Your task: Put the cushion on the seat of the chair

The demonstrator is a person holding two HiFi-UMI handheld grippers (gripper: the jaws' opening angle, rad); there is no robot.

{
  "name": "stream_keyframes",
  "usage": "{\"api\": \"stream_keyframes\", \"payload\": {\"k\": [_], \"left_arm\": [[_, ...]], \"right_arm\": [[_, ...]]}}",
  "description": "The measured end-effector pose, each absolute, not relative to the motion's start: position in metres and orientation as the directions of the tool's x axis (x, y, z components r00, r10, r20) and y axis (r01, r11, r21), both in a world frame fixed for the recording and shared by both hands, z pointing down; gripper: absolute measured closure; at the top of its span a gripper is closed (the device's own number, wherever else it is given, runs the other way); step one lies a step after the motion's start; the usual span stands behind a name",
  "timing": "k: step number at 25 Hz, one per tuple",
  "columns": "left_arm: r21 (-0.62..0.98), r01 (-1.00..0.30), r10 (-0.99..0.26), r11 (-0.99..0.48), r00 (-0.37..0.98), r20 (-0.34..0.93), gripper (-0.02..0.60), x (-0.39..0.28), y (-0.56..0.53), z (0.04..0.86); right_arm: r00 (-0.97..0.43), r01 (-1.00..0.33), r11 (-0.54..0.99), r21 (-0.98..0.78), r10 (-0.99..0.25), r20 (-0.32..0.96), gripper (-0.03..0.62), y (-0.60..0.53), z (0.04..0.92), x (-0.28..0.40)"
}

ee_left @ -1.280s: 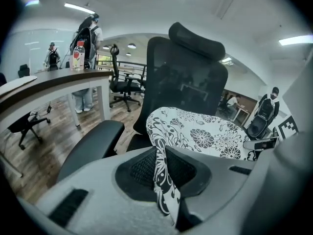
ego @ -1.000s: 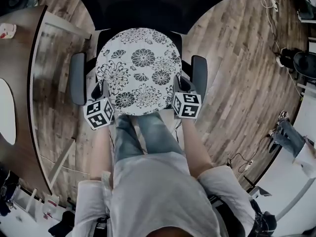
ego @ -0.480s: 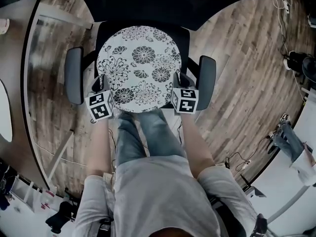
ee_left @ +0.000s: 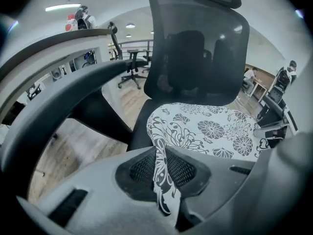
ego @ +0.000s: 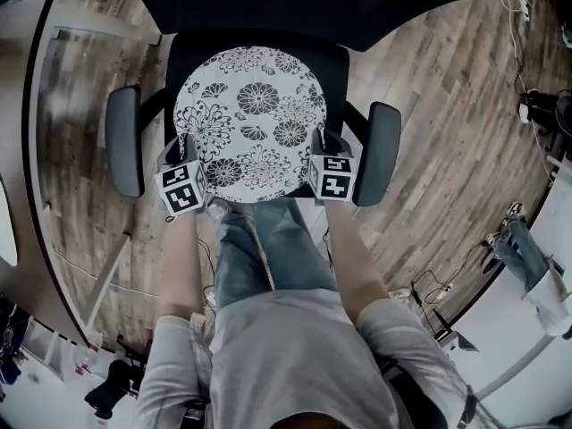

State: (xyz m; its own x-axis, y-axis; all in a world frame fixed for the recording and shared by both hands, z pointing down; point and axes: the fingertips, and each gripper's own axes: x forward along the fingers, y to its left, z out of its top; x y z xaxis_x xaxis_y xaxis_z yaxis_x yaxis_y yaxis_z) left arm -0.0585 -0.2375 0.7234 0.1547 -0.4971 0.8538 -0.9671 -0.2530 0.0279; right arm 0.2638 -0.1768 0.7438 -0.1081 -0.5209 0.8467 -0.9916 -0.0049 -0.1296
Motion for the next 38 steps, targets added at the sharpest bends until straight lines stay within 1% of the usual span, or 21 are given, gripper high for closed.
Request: {"api": "stream_keyframes", "payload": {"k": [4,10,13,17,21,23,27,30,35,38], "left_arm": [[0.028,-0.968,-0.475,-0.25,0.147,0.868,0.538,-0.061,-0.236,0.737],[-0.017,-0.954,-0.444,-0.3,0.124,0.888,0.537,-0.063,-0.235,0.75],[-0.029,-0.951,-0.427,-0.307,0.111,0.897,0.531,-0.065,-0.235,0.758],[-0.033,-0.956,-0.385,-0.292,0.086,0.919,0.506,-0.07,-0.23,0.769],[-0.013,-0.954,-0.364,-0.299,0.102,0.926,0.454,-0.069,-0.228,0.775],[-0.006,-0.952,-0.359,-0.306,0.109,0.927,0.423,-0.069,-0.227,0.777],[-0.011,-0.951,-0.369,-0.308,0.109,0.923,0.391,-0.073,-0.227,0.773],[-0.011,-0.95,-0.386,-0.312,0.116,0.915,0.391,-0.073,-0.228,0.767],[-0.052,-0.943,-0.458,-0.329,0.111,0.882,0.391,-0.074,-0.231,0.742],[-0.062,-0.941,-0.504,-0.331,0.121,0.855,0.393,-0.071,-0.229,0.723]], "right_arm": [[-0.111,-0.992,0.009,-0.123,-0.501,0.858,0.569,-0.177,0.757,0.265],[-0.125,-0.984,-0.054,-0.171,-0.478,0.87,0.569,-0.173,0.772,0.268],[-0.133,-0.984,-0.045,-0.173,-0.461,0.877,0.569,-0.171,0.78,0.27],[-0.132,-0.986,-0.033,-0.162,-0.432,0.892,0.568,-0.171,0.789,0.271],[-0.124,-0.985,-0.054,-0.161,-0.418,0.9,0.568,-0.17,0.796,0.272],[-0.128,-0.981,-0.08,-0.177,-0.419,0.899,0.557,-0.169,0.798,0.274],[-0.13,-0.968,-0.139,-0.21,-0.439,0.889,0.529,-0.169,0.795,0.277],[-0.115,-0.963,-0.163,-0.214,-0.468,0.876,0.488,-0.168,0.785,0.282],[-0.067,-0.966,-0.17,-0.195,-0.566,0.822,0.482,-0.173,0.752,0.283],[-0.062,-0.962,-0.17,-0.216,-0.633,0.771,0.482,-0.177,0.725,0.272]]}}
